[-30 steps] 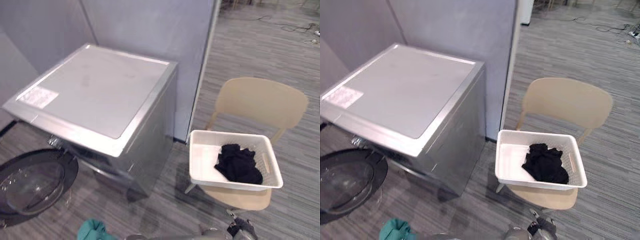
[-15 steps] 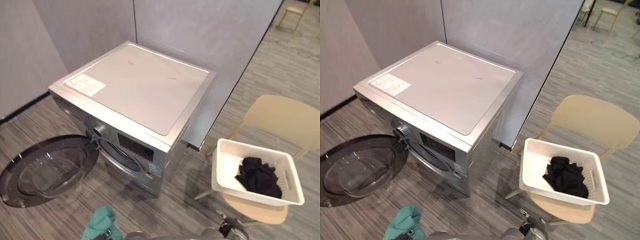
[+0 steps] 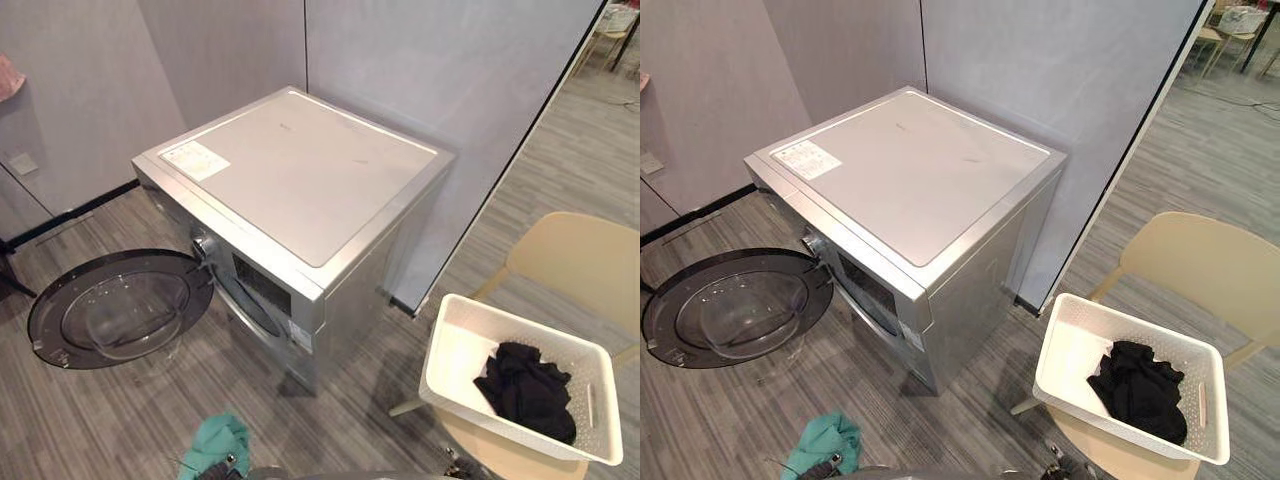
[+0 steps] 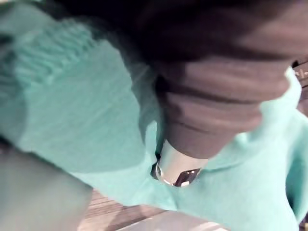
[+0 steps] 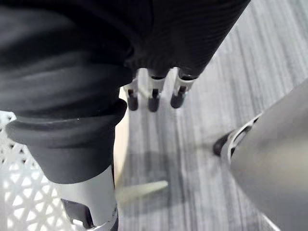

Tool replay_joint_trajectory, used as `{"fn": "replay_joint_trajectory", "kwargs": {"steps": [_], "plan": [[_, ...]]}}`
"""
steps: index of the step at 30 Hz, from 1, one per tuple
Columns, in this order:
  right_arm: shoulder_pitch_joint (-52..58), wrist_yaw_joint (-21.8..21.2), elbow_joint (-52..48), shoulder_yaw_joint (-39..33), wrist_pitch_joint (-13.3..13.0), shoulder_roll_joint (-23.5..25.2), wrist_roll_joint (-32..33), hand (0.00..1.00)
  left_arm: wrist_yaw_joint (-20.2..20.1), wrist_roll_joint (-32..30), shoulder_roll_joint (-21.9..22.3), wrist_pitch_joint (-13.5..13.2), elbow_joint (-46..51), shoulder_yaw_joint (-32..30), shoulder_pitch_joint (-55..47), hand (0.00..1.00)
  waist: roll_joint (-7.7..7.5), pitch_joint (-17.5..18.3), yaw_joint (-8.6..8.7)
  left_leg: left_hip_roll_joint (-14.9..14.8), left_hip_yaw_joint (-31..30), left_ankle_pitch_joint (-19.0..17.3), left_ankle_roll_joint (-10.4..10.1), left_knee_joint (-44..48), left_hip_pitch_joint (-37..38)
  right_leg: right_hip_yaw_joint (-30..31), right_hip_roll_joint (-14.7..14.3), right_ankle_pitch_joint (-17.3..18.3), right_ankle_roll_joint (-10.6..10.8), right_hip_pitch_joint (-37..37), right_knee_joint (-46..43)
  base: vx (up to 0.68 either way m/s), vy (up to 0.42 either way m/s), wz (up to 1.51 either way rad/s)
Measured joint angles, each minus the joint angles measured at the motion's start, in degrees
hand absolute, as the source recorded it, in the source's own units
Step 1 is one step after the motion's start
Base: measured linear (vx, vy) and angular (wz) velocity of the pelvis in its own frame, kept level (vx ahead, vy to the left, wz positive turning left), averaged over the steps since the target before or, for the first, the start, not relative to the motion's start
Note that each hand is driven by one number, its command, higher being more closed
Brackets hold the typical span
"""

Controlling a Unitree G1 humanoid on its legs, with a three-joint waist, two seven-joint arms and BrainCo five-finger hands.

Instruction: Pick up the laundry basket with both hands and put the clothes into the washing machine.

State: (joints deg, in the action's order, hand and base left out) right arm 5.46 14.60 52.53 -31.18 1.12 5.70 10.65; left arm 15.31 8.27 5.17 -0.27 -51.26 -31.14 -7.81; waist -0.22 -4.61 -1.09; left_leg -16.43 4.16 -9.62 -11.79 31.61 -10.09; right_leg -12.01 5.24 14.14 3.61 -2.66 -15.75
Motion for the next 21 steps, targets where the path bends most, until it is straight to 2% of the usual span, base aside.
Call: {"fn": "replay_joint_trajectory", "kwargs": {"steps": [1,2,3,4,5,7,9,10,11,12,13,15,16,17,18,20,21], "plan": [[-0.18,0.00,-0.17,0.48,-0.07,-0.12,0.00,0.00,-0.23,0.00,0.10,-0.26,0.52,0.20,0.03,1.00,0.32,-0.58,0.11,-0.35,-1.78,0.71,-1.25,5.47,-2.90,-0.04,0.27,0.06,0.07,-0.20,-0.30,-0.05,0.070,-0.03],[-0.17,0.03,-0.86,0.75,-0.09,-0.38,-0.04,0.00,-0.28,-0.04,0.44,-0.28,1.57,0.20,0.01,1.00,0.62,-1.37,-0.24,-0.96,-3.38,4.04,-2.60,14.60,-7.35,0.21,0.46,0.68,0.74,-0.39,-1.29,-0.12,0.171,-0.17],[-0.01,0.17,-1.29,1.37,-0.02,-0.07,-0.03,0.00,-0.21,0.04,0.13,-0.31,1.92,-0.28,-0.10,1.00,0.19,-1.63,-0.70,-1.55,-3.02,7.67,0.47,20.54,-9.59,1.45,1.40,1.36,1.11,-0.91,-1.73,-0.13,0.210,-0.32],[-0.12,0.25,-1.41,1.88,0.04,-0.08,-0.04,0.00,-0.11,0.04,-0.03,-0.27,1.93,-0.37,-0.05,1.00,-0.79,-2.07,-1.18,-1.62,-2.54,7.25,1.87,22.48,-10.39,2.34,2.10,1.76,1.08,-1.15,-1.76,-0.10,0.241,-0.62],[0.00,0.41,-1.77,2.56,0.02,-0.10,-0.04,0.00,0.13,0.05,-0.40,-0.26,2.16,-0.29,-0.19,1.00,-0.68,-2.16,-1.86,-2.17,-2.59,3.87,6.63,22.75,-10.61,4.78,3.04,2.07,1.56,-0.94,-2.14,-0.02,0.190,-0.64],[-0.23,0.40,-1.84,3.01,-0.03,-0.30,-0.05,0.00,0.39,0.10,-0.96,-0.34,2.21,0.86,-0.50,1.00,-0.64,-2.07,-1.38,-3.49,-3.50,2.44,8.57,19.41,-10.94,7.40,3.89,2.46,2.19,0.23,-2.37,0.02,0.346,-0.69],[-0.25,0.78,-1.56,3.05,0.00,-0.56,-0.69,0.00,1.47,-0.04,-3.22,-0.26,2.19,3.89,-1.30,1.00,-2.06,-1.37,-1.37,-3.24,-10.85,2.00,8.83,10.63,-11.26,13.29,6.81,2.29,3.82,3.12,-2.44,0.11,0.532,-0.96],[-0.31,0.88,-1.11,2.98,-0.03,-0.90,-1.20,0.00,1.70,-0.09,-3.50,-0.26,2.11,4.54,-1.80,1.00,-2.15,-0.87,-1.38,-2.18,-14.12,2.48,8.92,6.86,-10.37,14.92,7.64,2.14,4.72,3.93,-2.31,0.15,0.602,-1.12],[-0.57,1.12,0.28,2.72,-0.01,-2.16,-2.03,0.00,2.32,-0.12,-3.24,-0.33,1.61,5.31,-2.91,1.00,-2.20,0.49,-1.40,2.22,-22.62,-0.38,3.08,3.25,-7.08,18.14,9.67,2.45,7.43,5.45,-2.23,0.13,0.582,-0.81],[-1.15,1.31,2.56,2.39,0.21,-2.49,-2.28,0.00,2.59,-0.30,-4.13,-0.33,0.87,5.94,-2.74,1.00,-1.90,0.33,-0.46,4.33,-24.85,-4.07,0.84,4.48,-6.62,22.50,9.14,4.01,10.32,6.13,-3.34,0.18,0.631,-0.61],[-1.48,1.38,5.61,2.00,0.66,-2.42,-2.34,0.00,2.56,-0.50,-4.90,-0.44,-0.32,6.60,-2.08,1.00,-2.57,0.60,0.86,6.25,-24.12,-8.57,-1.51,8.15,-6.95,26.64,7.99,4.55,10.78,5.63,-4.50,0.14,0.463,-0.24],[-1.51,1.33,6.46,0.72,0.74,-1.80,-2.32,0.00,2.34,-0.80,-5.56,-0.42,-0.57,8.45,-1.95,1.00,-2.72,1.01,0.69,7.05,-21.11,-11.94,-2.63,9.87,-5.85,28.09,9.68,0.96,11.24,3.93,-3.28,0.09,0.352,-0.22],[-1.13,1.30,6.75,0.09,0.88,-1.42,-2.31,0.00,2.16,-1.92,-5.81,-0.42,-0.56,10.16,-1.56,1.00,-2.63,1.12,1.26,7.70,-18.92,-13.21,-1.02,9.75,-5.30,28.18,10.87,-2.92,11.11,4.05,-2.90,0.01,0.422,-0.18],[-1.21,1.24,6.65,0.09,1.12,-1.42,-2.30,0.00,2.12,-2.44,-5.87,-0.41,-0.57,11.35,-1.25,1.00,-2.28,1.13,1.65,7.90,-17.97,-13.62,-0.23,9.30,-5.16,28.15,11.18,-5.31,11.13,4.37,-2.88,-0.04,0.435,-0.07],[-1.16,1.26,5.98,0.01,1.33,-1.78,-2.24,0.00,2.04,-2.96,-5.96,-0.39,-0.55,13.73,-0.83,1.00,-1.53,1.79,2.23,8.60,-16.50,-14.57,1.61,7.70,-5.32,28.26,11.90,-10.31,10.53,6.03,-2.84,-0.09,0.448,-0.21],[-0.98,1.30,4.11,0.11,1.51,-1.70,-2.19,0.00,1.34,-4.53,-6.40,-0.47,-0.51,17.65,0.27,1.00,-0.83,2.04,2.64,9.69,-12.72,-13.71,4.02,6.02,-6.04,28.47,13.07,-20.22,4.47,9.61,-1.61,-0.16,0.435,-0.50],[-0.85,1.31,3.42,0.22,1.47,-1.69,-2.10,0.00,0.93,-4.67,-6.52,-0.51,-0.54,18.44,0.27,1.00,-0.36,2.21,2.99,9.56,-11.60,-13.80,4.59,5.39,-6.14,27.35,13.22,-23.87,1.75,10.43,-0.32,-0.17,0.311,-0.68]]}}
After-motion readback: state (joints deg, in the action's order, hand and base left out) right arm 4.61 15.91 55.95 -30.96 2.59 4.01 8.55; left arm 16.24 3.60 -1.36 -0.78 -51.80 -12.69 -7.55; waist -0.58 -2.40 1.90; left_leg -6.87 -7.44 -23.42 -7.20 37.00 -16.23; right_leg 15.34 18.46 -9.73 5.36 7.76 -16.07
